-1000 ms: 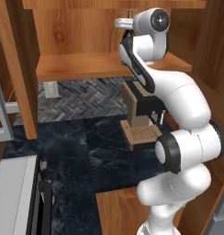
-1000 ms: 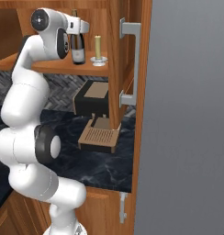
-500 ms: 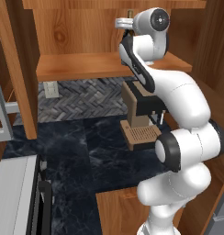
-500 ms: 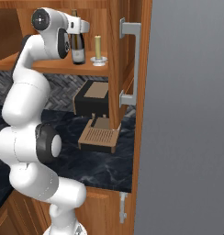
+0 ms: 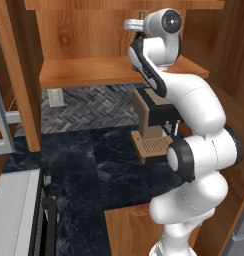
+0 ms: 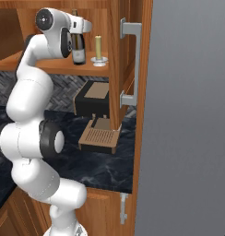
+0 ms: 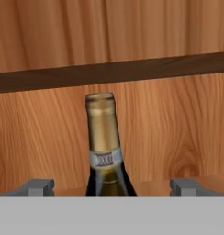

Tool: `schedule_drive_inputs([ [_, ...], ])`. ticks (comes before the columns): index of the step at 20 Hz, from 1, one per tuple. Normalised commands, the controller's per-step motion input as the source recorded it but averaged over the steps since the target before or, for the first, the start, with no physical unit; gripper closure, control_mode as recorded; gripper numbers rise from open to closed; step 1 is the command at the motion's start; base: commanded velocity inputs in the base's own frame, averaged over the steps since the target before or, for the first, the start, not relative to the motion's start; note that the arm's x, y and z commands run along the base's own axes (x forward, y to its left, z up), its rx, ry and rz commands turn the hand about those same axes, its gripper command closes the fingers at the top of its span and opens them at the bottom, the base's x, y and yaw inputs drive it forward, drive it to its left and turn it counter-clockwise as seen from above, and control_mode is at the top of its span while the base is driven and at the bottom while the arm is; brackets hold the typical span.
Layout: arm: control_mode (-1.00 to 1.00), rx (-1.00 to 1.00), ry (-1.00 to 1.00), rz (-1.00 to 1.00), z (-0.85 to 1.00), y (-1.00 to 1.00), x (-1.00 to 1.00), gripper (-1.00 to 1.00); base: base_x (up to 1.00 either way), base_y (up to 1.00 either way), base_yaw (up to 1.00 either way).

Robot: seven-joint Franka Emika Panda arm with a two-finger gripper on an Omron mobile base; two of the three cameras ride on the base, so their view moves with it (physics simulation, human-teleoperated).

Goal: Get the candle and the wine from the cabinet and move them to the dining counter.

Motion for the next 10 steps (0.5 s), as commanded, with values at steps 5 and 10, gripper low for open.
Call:
schedule_drive_inputs([
  [5, -1.0, 0.0, 0.0, 0.0, 0.0, 0.0, 0.11, -1.0, 0.0, 0.0, 0.0],
  [10, -1.0, 0.0, 0.0, 0.0, 0.0, 0.0, 0.11, -1.0, 0.0, 0.0, 0.0],
])
